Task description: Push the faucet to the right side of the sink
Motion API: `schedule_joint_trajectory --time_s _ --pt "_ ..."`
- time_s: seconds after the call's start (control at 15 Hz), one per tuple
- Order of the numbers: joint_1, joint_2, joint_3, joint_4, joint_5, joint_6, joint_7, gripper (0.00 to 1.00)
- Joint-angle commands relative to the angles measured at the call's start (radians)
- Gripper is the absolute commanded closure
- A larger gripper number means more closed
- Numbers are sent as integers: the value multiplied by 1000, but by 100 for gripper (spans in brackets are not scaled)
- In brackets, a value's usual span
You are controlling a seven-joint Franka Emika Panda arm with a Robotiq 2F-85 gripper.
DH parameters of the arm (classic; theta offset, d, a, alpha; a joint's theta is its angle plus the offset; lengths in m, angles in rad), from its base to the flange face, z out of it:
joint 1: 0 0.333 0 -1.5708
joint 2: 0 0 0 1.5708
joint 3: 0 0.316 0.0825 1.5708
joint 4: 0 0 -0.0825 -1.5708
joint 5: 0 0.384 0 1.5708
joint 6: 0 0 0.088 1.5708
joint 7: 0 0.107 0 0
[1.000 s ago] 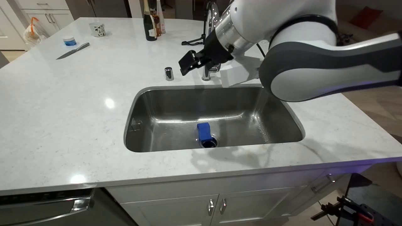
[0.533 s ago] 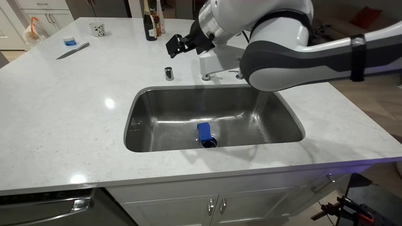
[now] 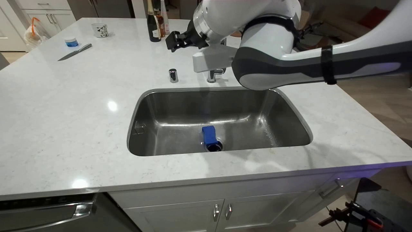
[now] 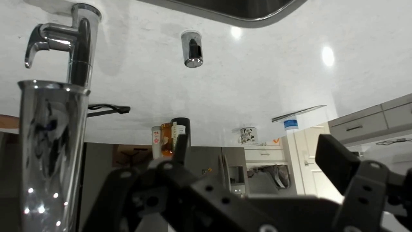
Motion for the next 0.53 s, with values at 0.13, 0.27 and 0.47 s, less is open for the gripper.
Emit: schedule_joint_trajectory --time_s 0.13,0.27,0.47 --pt "19 69 -64 116 -19 -68 55 0" --pt "16 83 -75 134 -11 -80 52 26" --pt "19 99 -91 154 -12 -96 62 51"
